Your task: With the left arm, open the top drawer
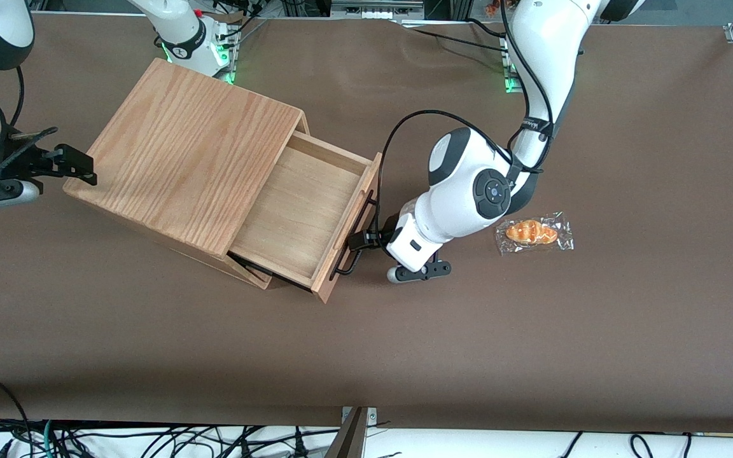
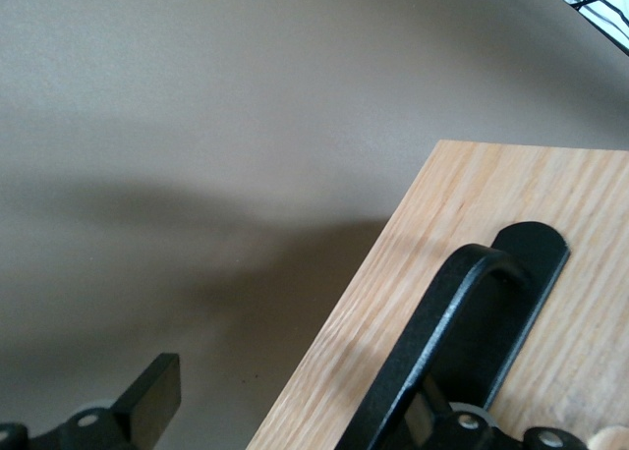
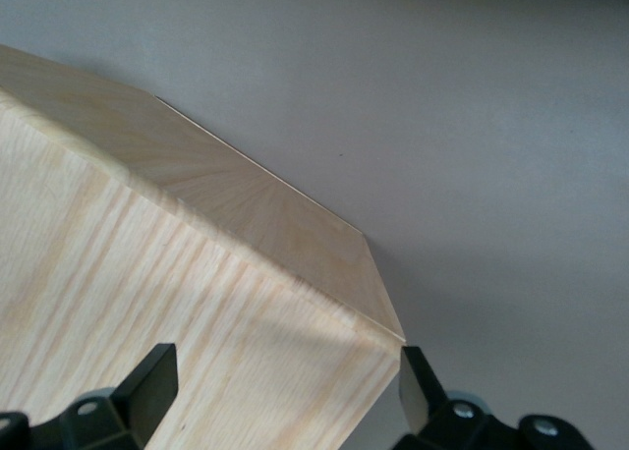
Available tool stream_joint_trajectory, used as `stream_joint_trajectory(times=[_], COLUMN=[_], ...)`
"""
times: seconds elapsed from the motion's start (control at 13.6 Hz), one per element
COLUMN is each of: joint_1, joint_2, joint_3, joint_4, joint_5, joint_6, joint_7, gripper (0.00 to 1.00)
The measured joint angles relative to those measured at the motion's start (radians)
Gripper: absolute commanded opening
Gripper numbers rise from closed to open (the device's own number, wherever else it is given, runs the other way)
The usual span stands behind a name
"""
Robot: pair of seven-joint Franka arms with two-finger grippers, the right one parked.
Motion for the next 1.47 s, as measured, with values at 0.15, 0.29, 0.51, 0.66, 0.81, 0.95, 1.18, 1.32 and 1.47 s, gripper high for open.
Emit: stream_joint_trajectory(times=[0.15, 0.29, 0.51, 0.66, 0.81, 0.95, 1.18, 1.32, 1.47], joint_1=[0.009, 0.019, 0.027, 0.042, 0.056, 0.068, 0.091, 0.118, 0.156], joint_2=[-0.003, -0.004, -0.007, -0.014, -0.028, -0.043, -0.064, -0.077, -0.102], joint_3=[0.000, 0.000, 0.000, 0.000, 0.000, 0.000, 0.001, 0.002, 0.010], joint_4=[0.011, 0.020, 0.023, 0.023, 0.024, 0.024, 0.024, 0.025, 0.026], joint_5=[0.000, 0.000, -0.002, -0.004, -0.005, -0.009, -0.029, -0.030, -0.030], joint_6=[-0.017, -0.029, -0.031, -0.031, -0.034, -0.052, -0.074, -0.093, -0.133], joint_7=[-0.002, -0.003, -0.005, -0.009, -0.015, -0.028, -0.029, -0.029, -0.029], gripper=[1.00, 1.00, 1.00, 1.00, 1.00, 1.00, 1.00, 1.00, 1.00])
